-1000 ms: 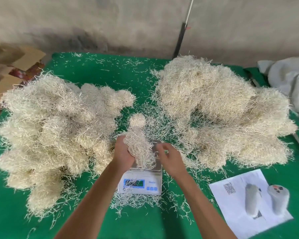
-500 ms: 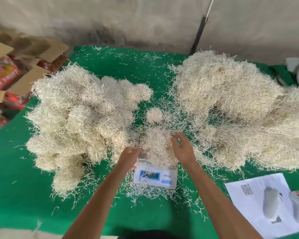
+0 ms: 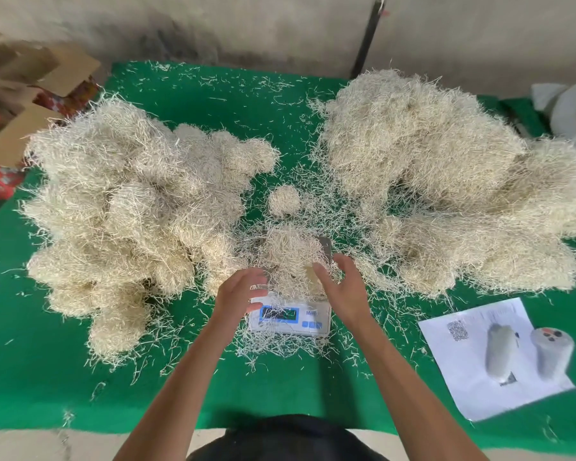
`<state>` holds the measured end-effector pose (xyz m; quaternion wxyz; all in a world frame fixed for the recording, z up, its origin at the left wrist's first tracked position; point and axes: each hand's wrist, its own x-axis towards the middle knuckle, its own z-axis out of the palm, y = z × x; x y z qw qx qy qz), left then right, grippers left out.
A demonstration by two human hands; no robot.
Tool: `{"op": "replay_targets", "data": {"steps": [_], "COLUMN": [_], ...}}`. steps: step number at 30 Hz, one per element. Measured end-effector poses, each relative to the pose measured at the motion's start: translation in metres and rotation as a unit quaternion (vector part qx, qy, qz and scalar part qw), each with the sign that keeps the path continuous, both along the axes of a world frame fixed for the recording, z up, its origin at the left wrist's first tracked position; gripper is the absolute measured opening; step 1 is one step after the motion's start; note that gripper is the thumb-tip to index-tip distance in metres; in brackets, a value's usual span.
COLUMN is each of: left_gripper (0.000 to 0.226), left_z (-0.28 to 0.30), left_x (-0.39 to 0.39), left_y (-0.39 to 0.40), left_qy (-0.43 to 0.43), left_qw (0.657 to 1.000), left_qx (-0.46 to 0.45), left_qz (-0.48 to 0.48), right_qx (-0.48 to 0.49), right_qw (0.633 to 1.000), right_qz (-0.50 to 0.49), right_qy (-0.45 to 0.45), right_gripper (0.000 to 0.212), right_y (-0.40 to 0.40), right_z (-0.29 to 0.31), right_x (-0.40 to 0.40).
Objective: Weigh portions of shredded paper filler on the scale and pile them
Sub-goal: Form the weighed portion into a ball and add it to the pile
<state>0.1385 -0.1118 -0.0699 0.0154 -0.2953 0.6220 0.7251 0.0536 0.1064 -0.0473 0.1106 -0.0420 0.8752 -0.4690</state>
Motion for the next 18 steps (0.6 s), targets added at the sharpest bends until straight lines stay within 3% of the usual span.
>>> {"op": "replay_targets", "data": {"steps": [2,6,9,14,18], "left_gripper": [0.012,0.028,0.045,0.043,0.046], "left_z": [0.0,0.001,0.005,0.006,0.007], "left_x": [0.002,0.005,0.004,0.001,0.002], "left_y": [-0.002,-0.003,0.001,0.002,0.002], "left_qy": [0.019,0.064,0.072,0.071,0.061], "left_qw": [1.0,0.997,0.996,0.996,0.997], "left_qx": [0.007,0.04,0.047,0.05,0.054], "left_qz": [-0.002,-0.027,-0.022,-0.025,-0.015], "right_qx": [-0.007,0.004,0.006,-0.004,-0.008], "right_qw": [1.0,1.0,1.0,1.0,1.0], "right_qz": [0.002,-0.009,-0.002,0.01,0.01], "right_qy": [-0.008,-0.002,0.0,-0.007,-0.006], "right_gripper": [0.107,0.096,0.098,0.112,0.107], "right_y": [0.001,0.002,0.002,0.0,-0.008], "right_z": [0.0,0.002,0.004,0.006,0.0], "right_x": [0.001,-0.002,-0.004,-0.006,-0.013]}}
